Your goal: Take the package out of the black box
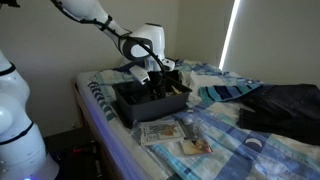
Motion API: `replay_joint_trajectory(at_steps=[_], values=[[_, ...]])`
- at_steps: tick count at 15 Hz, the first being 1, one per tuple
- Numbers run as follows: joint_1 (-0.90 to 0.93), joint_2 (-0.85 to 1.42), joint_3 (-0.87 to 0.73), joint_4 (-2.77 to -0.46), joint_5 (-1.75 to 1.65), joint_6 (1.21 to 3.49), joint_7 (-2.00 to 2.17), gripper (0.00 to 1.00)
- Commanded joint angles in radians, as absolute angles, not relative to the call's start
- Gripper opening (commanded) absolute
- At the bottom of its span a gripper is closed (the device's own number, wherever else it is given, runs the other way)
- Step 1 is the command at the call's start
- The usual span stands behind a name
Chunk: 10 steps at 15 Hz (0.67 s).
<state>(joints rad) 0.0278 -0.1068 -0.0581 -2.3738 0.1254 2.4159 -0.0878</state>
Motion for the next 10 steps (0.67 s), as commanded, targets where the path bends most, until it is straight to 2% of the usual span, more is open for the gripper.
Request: replay_joint_trajectory(at_steps=[1, 10], values=[[0.026, -0.067, -0.038, -2.35, 0.162, 2.424, -0.084, 1.0], [0.027, -0.052, -0.023, -2.307, 0.175, 2.405, -0.08, 1.0]])
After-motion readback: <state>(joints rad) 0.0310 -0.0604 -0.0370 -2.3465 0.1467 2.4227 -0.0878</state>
